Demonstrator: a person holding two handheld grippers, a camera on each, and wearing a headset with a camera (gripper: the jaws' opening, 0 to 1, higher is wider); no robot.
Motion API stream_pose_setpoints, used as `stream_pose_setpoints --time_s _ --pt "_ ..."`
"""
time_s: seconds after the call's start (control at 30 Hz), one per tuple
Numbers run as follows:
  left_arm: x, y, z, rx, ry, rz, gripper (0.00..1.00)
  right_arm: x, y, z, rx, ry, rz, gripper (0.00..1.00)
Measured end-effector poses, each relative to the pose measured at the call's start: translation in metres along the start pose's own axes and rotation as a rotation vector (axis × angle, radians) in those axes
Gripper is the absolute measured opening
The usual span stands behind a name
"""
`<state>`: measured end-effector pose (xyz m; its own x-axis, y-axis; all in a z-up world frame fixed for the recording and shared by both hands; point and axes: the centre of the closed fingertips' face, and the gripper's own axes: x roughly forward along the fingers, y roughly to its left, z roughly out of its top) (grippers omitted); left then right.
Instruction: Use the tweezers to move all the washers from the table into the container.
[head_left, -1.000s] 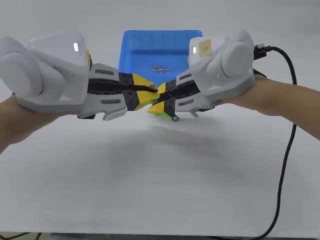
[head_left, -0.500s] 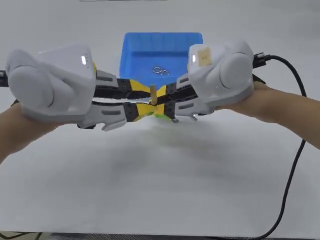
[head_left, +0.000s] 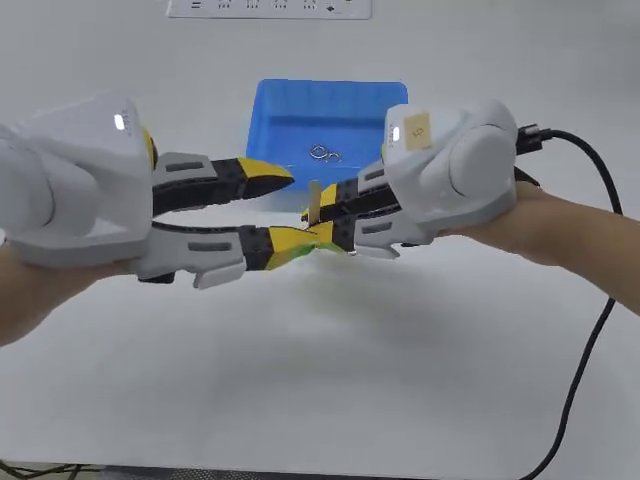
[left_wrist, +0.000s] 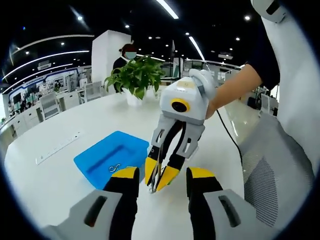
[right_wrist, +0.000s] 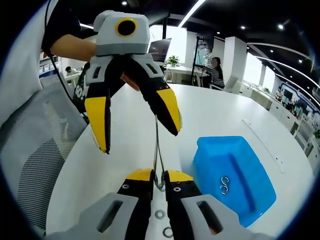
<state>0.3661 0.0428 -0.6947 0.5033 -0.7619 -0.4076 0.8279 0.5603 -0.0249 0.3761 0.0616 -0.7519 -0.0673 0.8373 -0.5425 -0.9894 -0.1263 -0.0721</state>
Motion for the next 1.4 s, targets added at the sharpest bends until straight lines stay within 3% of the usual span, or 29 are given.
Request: stream_pose_setpoints --time_s 0.57,0.73,1.0,1.4 --pt "-0.043 -0.015 -0.001 -0.057 -0.048 0.085 0.57 -0.011 0.018 0.028 -0.030 0.017 -0.011 0.09" --pt "-0.052 -0.022 0.000 -0.081 -0.072 0.082 0.63 -0.015 0.018 0.037 -0.041 0.012 -0.017 0.09" --pt "-0.070 -0.026 -0.006 -0.102 -0.089 0.120 0.68 -0.027 0.017 0.058 -0.064 -0.006 -0.044 0.09" --pt "-0.083 -0.032 -0.009 -0.142 -0.132 0.142 0.80 -0.042 0.009 0.069 -0.085 0.008 -0.080 0.09"
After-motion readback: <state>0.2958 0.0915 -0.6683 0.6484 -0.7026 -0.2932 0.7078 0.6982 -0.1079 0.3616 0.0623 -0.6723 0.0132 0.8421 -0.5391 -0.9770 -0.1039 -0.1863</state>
